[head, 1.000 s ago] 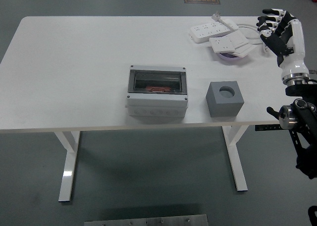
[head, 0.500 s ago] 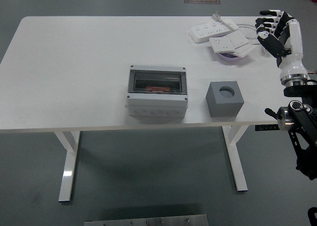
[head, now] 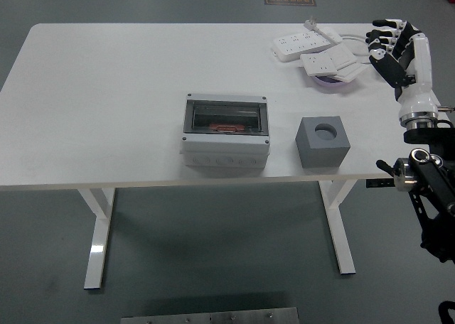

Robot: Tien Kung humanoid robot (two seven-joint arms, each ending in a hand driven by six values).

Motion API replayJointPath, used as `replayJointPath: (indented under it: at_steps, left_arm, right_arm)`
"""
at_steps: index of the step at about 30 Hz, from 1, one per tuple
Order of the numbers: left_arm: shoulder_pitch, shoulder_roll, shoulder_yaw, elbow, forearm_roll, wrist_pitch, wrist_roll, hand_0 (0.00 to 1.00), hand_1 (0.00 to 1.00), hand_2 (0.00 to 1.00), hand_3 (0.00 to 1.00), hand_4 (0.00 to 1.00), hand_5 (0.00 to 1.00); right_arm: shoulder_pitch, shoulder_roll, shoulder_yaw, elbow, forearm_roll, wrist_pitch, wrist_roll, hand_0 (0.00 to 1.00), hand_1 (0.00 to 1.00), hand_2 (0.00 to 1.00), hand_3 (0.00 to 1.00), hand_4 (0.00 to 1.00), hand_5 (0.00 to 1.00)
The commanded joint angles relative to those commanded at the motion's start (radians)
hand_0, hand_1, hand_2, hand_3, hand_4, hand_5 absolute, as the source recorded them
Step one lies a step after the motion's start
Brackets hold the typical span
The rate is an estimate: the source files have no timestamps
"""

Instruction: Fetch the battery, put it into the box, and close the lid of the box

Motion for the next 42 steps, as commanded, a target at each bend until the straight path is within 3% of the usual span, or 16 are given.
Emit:
replayJointPath:
  at_steps: [11, 22, 23, 28, 29, 34, 35, 40, 41, 42]
  left_arm:
    - [-0.004, 0.014, -0.017, -0.001, 0.03, -0.006, 0.014, 0.648, 0.717, 0.574, 0.564, 0.652, 0.128]
    - [-0.003, 0.004, -0.005, 0.0, 0.009, -0.004, 0.007, 0.648, 0.717, 0.574, 0.563, 0.651, 0.128]
    - [-0.003, 0.004, -0.005, 0.0, 0.008, -0.003, 0.007, 0.648, 0.716, 0.574, 0.564, 0.652, 0.128]
    - [0.001, 0.007, 0.003, -0.001, -0.008, -0.002, 0.003, 0.648, 0.716, 0.574, 0.564, 0.652, 0.128]
    - [0.002, 0.008, 0.006, -0.001, -0.013, -0.003, 0.003, 0.647, 0.717, 0.574, 0.564, 0.65, 0.128]
    - [0.007, 0.008, 0.015, -0.001, -0.031, -0.002, 0.0, 0.647, 0.717, 0.574, 0.564, 0.65, 0.128]
    - [0.008, 0.007, 0.017, -0.001, -0.034, -0.002, 0.0, 0.647, 0.715, 0.574, 0.563, 0.649, 0.129]
    - [0.011, 0.004, 0.025, -0.001, -0.044, -0.001, -0.002, 0.647, 0.715, 0.574, 0.563, 0.649, 0.129]
    - [0.011, 0.004, 0.027, -0.001, -0.046, -0.001, -0.003, 0.647, 0.708, 0.565, 0.553, 0.614, 0.132]
    - [0.012, 0.003, 0.028, -0.001, -0.049, 0.0, -0.004, 0.647, 0.708, 0.565, 0.553, 0.614, 0.132]
  right_arm:
    - [0.0, 0.006, -0.009, -0.005, -0.013, 0.012, -0.022, 0.511, 0.515, 0.488, 0.545, 0.518, 0.139]
    - [-0.001, 0.008, 0.002, -0.002, -0.033, 0.046, -0.059, 0.512, 0.53, 0.515, 0.549, 0.52, 0.119]
    - [-0.001, 0.008, 0.003, -0.002, -0.033, 0.049, -0.061, 0.59, 0.657, 0.675, 0.615, 0.757, 0.002]
    - [0.003, 0.005, 0.007, -0.002, -0.029, 0.077, -0.07, 0.59, 0.657, 0.675, 0.615, 0.757, 0.002]
    - [0.003, 0.005, 0.008, -0.002, -0.028, 0.085, -0.074, 0.609, 0.671, 0.686, 0.667, 0.841, 0.04]
    - [0.006, 0.002, 0.012, -0.002, -0.017, 0.109, -0.086, 0.609, 0.671, 0.686, 0.667, 0.841, 0.04]
    - [0.007, 0.001, 0.012, -0.002, -0.015, 0.112, -0.088, 0.637, 0.693, 0.705, 0.794, 0.885, 0.108]
    - [0.009, -0.001, 0.014, -0.002, -0.013, 0.116, -0.092, 0.637, 0.693, 0.705, 0.794, 0.885, 0.108]
    - [0.009, -0.001, 0.014, -0.001, -0.014, 0.117, -0.093, 0.722, 0.762, 0.771, 0.874, 0.945, 0.335]
    - [0.01, -0.002, 0.015, -0.001, -0.014, 0.116, -0.093, 0.722, 0.762, 0.771, 0.874, 0.945, 0.335]
